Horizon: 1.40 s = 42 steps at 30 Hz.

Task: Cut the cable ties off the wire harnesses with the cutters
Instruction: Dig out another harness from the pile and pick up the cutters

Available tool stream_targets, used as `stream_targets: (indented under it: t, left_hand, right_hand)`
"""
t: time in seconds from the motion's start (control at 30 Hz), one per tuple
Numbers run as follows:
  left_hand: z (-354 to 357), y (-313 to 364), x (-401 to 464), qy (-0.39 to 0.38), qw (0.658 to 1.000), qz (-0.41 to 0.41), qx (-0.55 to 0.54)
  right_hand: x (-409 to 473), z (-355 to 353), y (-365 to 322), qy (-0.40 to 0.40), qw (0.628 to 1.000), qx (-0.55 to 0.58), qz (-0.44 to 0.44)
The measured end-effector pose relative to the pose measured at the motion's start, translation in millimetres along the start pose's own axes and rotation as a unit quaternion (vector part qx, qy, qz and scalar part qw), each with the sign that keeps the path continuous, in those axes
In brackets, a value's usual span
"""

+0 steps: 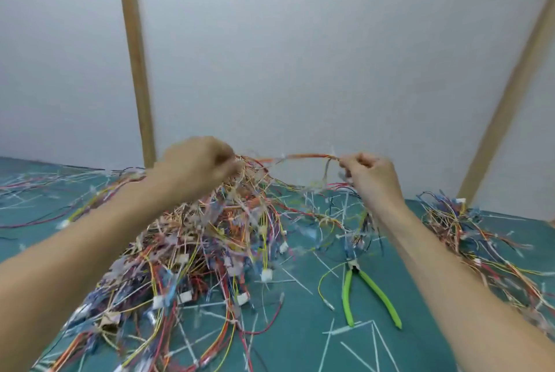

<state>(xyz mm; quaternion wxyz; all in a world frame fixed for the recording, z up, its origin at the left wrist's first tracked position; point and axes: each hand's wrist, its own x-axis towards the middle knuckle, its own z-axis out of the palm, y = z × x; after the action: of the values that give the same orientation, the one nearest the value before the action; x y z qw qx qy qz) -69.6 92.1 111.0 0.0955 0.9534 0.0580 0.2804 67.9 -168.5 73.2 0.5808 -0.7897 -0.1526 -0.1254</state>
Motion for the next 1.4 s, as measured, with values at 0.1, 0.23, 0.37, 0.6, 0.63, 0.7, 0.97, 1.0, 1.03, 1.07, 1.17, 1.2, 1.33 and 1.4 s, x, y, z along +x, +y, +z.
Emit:
stream_targets:
  t: [0.1, 0.23, 0.37, 0.6, 0.63, 0.7, 0.97, 1.0, 1.03, 1.07, 1.17, 1.2, 1.33, 1.4]
  left_hand:
    - [10.4, 15.7, -2.4, -0.105, 0.993, 0.053, -0.013]
    - [-1.4, 28.0, -5.8, -0.183, 0.967, 0.099, -0.148]
    - [2.2, 26.6, -37.5, -0.023, 0.985, 0.169, 0.008]
    - [8.3, 25.4, -66.3, 0.100, 0.950, 0.236, 0.180]
    - [4.7, 25.8, -65.7, 0.096, 0.955, 0.222, 0.175]
    - [0.3, 29.4, -66.9, 0.086, 0.963, 0.208, 0.148]
    - [-11.8, 26.7, -73.4, -0.295, 0.939, 0.152, 0.087]
    - [-12.3, 12.4, -71.5, -0.299, 0.941, 0.102, 0.121]
    - [-13.5, -5.3, -67.6, -0.259, 0.951, 0.044, 0.161]
    - [-16.3, -24.9, -62.6, -0.185, 0.962, -0.025, 0.201]
    - [-27.7, -77.5, -46.7, 0.006, 0.955, -0.230, 0.186]
    - [-29.5, -86.2, -41.8, 0.008, 0.947, -0.269, 0.176]
    - [-13.1, -43.8, -20.7, 0.040, 0.960, -0.169, 0.221]
    - [-2.5, 20.4, -15.1, 0.082, 0.994, -0.017, 0.066]
  right_hand:
    - [-10.2, 0.7, -15.0, 0.034, 0.963, -0.177, -0.201]
    - [-38.5, 34.8, -39.9, -0.335, 0.889, -0.222, -0.221]
    - [-37.0, 34.7, -32.6, -0.370, 0.906, -0.107, -0.174]
    - [-44.1, 34.2, -36.1, -0.468, 0.881, -0.045, -0.049]
    - [-44.1, 34.2, -37.3, -0.464, 0.884, -0.039, -0.042]
    - [-41.4, 38.2, -36.2, -0.421, 0.900, -0.085, -0.071]
    - [-5.1, 42.5, 32.1, -0.075, 0.971, -0.200, 0.107]
    - [6.8, 27.9, 37.7, 0.012, 0.982, -0.079, 0.171]
    - [17.7, 10.7, 40.3, 0.114, 0.971, 0.039, 0.206]
    - [27.3, -6.5, 42.0, 0.190, 0.954, 0.100, 0.207]
    - [51.5, -42.4, 27.4, 0.112, 0.985, 0.086, 0.099]
    - [55.5, -50.5, 16.9, 0.046, 0.991, 0.103, 0.074]
    - [59.8, -83.9, -32.9, -0.069, 0.958, 0.269, 0.067]
    - [51.8, -85.3, -47.2, -0.097, 0.930, 0.344, 0.090]
